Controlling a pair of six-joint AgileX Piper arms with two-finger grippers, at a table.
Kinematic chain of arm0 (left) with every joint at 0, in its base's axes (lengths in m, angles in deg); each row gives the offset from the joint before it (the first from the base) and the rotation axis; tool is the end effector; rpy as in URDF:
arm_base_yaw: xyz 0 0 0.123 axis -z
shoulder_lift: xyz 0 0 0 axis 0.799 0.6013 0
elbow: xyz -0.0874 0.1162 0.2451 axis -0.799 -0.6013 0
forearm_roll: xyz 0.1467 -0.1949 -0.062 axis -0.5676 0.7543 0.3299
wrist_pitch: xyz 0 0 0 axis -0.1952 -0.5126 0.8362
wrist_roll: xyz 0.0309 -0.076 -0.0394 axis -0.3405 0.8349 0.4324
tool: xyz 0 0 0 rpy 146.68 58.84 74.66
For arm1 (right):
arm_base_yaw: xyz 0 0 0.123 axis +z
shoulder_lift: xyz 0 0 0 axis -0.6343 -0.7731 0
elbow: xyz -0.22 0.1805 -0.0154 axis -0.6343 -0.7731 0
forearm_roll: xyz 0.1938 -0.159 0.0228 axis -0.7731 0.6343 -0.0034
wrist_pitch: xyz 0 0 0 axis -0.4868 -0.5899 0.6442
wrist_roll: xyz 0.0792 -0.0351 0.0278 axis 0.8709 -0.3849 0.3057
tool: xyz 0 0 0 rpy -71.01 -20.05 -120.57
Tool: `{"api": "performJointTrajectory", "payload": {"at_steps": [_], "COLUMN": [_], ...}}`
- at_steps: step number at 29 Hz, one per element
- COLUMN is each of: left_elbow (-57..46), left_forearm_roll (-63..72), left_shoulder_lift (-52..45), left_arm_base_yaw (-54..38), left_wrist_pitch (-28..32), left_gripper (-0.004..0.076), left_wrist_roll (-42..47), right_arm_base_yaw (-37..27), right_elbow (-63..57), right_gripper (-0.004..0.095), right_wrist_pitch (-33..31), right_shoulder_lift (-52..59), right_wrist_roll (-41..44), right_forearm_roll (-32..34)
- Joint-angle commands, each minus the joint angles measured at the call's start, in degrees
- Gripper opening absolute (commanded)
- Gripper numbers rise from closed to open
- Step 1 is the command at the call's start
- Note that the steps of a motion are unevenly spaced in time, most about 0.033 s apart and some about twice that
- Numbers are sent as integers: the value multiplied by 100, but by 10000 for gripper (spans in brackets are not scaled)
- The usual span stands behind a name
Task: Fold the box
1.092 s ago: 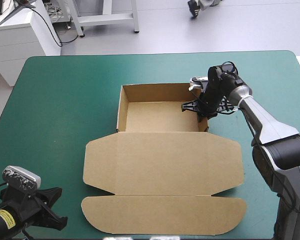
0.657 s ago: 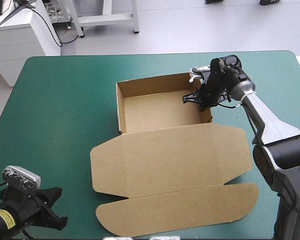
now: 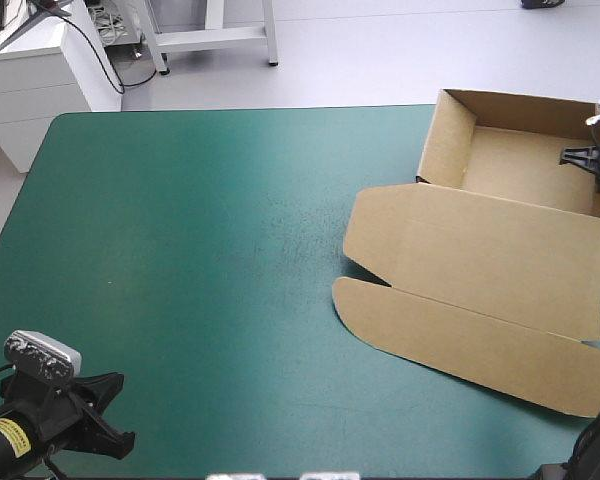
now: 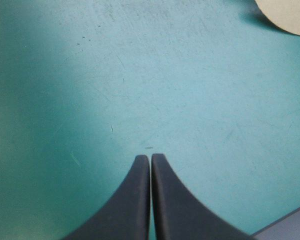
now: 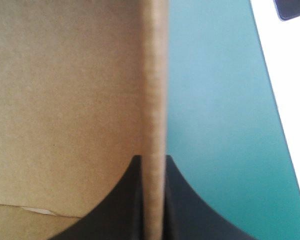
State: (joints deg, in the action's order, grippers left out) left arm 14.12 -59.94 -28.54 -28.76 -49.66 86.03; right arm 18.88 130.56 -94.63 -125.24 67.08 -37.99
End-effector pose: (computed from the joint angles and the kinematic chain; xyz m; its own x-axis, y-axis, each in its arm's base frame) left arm 0.0395 -0.0215 0.3285 -0.6065 0.2609 -0.7510 0.4297 0.9023 -0.0336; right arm 0.4076 -0.1557 0.3273 -0.8673 0.2845 -0.4085 0.3313 0.9423 -0.0471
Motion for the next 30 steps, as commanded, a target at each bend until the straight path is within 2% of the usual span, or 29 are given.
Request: {"api": "performJointTrajectory", "payload": {"at_steps": [1,4,7,9,10,11,13,14,22,25,28,30], "left_elbow": [126,126,126,126,126,126,126,126,126,126,126,126], "left_forearm_roll": [10,10,10,10,31,31,56,56,56,56,56,82], "left_shoulder_lift": [58,58,58,58,58,58,58,58,58,58,58,58], "left_arm_base_yaw": [34,34,34,34,34,34,34,34,34,34,34,34], "left_wrist_pitch": [351,351,300,290,266,265,265,265,265,265,265,364], "left_gripper": [-8,-8,-8,-8,-8,-8,-8,-8,-8,-8,-8,-8], "left_wrist_roll": [-1,-1,-1,-1,-1,-1,-1,-1,-1,-1,-1,36], "right_arm_base_yaw": [-430,-750,-937,-1031,-1065,-1078,-1078,-1078,-1068,-1068,-1046,-913], "right_elbow": [160,160,160,148,82,50,-1,-14,-14,-14,-14,-14], "right_gripper": [16,102,242,428,598,701,843,876,881,855,676,407], "right_wrist_pitch": [-35,-35,-35,-35,-35,-35,-35,-35,-35,-46,-46,-46], "right_shoulder_lift": [266,259,213,158,148,148,148,160,776,1141,1486,1702], "right_wrist_roll": [-151,-164,-299,-398,-445,-431,-317,-283,-275,-419,-842,-924], "right_forearm_roll": [-171,-357,-394,-489,-518,-466,-389,-389,-574,-1144,-1931,-2042]}}
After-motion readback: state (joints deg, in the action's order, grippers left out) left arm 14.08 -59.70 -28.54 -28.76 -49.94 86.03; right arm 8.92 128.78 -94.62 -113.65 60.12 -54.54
